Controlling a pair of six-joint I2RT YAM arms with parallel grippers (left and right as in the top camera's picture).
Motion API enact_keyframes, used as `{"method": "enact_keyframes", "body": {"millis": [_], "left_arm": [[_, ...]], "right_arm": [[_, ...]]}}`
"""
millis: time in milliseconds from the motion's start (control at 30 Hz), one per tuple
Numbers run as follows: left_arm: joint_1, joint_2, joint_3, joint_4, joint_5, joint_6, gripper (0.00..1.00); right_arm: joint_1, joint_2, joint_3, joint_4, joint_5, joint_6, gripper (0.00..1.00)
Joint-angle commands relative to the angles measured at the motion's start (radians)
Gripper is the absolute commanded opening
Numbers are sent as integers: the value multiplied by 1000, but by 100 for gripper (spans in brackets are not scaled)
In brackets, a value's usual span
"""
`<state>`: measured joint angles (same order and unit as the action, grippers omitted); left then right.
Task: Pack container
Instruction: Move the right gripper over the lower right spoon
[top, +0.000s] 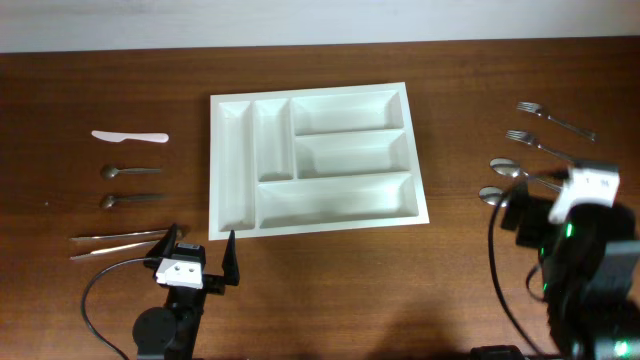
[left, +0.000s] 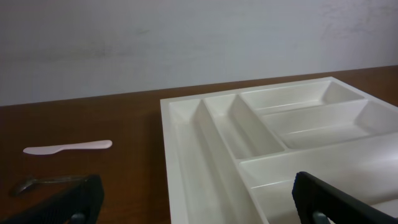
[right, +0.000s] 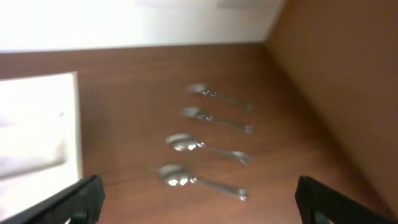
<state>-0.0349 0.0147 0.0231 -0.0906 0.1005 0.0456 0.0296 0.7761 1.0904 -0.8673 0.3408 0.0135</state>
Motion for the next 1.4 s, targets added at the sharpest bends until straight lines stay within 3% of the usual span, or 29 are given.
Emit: {"method": "enact_keyframes", "body": {"millis": [0, 100, 200, 367, 433, 500, 700, 900, 1133, 1367], "left_arm": [[5, -8, -4, -3, -4, 8, 99], [5, -8, -4, -3, -4, 8, 99], [5, -9, -4, -3, -3, 8, 99], [5, -8, -4, -3, -4, 8, 99], [5, -8, -4, -3, -4, 8, 99], [5, -9, -4, -3, -4, 8, 99], [5, -9, -4, -3, -3, 8, 99], [5, -8, -4, -3, -3, 8, 99], [5, -9, -4, -3, -3, 8, 99], [5, -8, -4, -3, -4, 8, 99]], "right_arm": [[10, 103, 112, -89, -254, 11, 99], [10, 179, 129, -116, -345, 11, 99], [7, 253, 132, -97, -267, 73, 99], [-66, 364, 171, -191, 20, 593, 99], [-152, 404, 198, -287, 27, 863, 99], [-242, 429, 207, -327, -47, 997, 98], [-447, 473, 206, -308, -375, 1073, 99], [-489, 521, 204, -314, -329, 1033, 99], [-491, 732, 205, -307, -367, 1437, 98], [-530, 932, 205, -305, -454, 1447, 99]]}}
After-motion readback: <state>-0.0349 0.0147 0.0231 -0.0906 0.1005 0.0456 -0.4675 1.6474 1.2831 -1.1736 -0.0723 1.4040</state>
